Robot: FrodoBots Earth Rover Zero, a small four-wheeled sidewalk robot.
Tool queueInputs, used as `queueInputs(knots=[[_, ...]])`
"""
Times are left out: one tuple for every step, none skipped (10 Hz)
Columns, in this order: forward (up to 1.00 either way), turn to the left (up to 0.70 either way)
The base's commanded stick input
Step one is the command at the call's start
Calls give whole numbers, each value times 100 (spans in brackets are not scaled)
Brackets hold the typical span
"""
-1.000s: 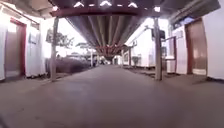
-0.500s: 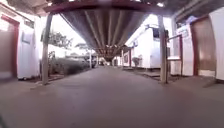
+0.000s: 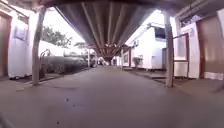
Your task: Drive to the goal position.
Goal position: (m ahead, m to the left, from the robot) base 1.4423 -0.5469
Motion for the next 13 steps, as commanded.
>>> queueInputs(knots=[[85,0],[85,0],[85,0],[85,0],[85,0],[85,0],[85,0],[85,0],[85,0],[85,0],[85,0],[85,0],[85,0]])
